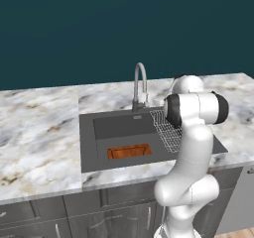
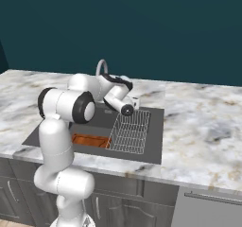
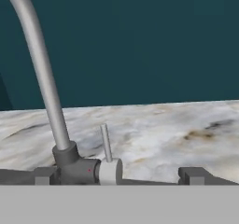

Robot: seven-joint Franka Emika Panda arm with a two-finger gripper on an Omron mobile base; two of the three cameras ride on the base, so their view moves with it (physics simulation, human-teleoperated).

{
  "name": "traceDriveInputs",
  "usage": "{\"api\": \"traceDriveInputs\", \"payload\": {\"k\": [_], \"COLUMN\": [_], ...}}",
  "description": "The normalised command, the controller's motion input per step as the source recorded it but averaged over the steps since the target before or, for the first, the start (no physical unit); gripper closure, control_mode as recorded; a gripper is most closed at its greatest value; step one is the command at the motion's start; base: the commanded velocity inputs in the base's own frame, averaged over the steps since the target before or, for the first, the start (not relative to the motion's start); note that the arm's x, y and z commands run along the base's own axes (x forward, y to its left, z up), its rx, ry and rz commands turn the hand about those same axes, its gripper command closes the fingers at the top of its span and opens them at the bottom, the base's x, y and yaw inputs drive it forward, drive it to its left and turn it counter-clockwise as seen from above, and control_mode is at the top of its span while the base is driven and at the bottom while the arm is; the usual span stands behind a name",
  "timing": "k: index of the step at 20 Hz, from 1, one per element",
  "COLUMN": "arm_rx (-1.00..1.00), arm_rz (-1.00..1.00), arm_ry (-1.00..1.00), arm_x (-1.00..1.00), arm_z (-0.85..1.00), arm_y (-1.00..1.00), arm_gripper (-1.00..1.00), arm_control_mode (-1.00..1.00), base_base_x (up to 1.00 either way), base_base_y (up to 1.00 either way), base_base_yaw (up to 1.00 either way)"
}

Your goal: Turn on the sink faucet with hot water and rinse the cutting board for ten seconds, then turn off the faucet. Push the cutting board to reach the water if necessary.

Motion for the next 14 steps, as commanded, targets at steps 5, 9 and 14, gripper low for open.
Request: {"api": "traceDriveInputs", "payload": {"k": [5, 9, 14], "arm_rx": [0.0, 0.0, 0.0], "arm_rz": [0.0, 0.0, 0.0], "arm_ry": [-0.03, 0.0, 0.0], "arm_x": [0.09, 0.13, 0.15], "arm_z": [-0.01, -0.03, -0.06], "arm_y": [0.05, 0.01, 0.07], "arm_gripper": [-1.0, -1.0, -1.0], "arm_control_mode": [-1.0, -1.0, -1.0], "base_base_x": [0.0, 0.0, 0.0], "base_base_y": [0.0, 0.0, 0.0], "base_base_yaw": [0.0, 0.0, 0.0]}}
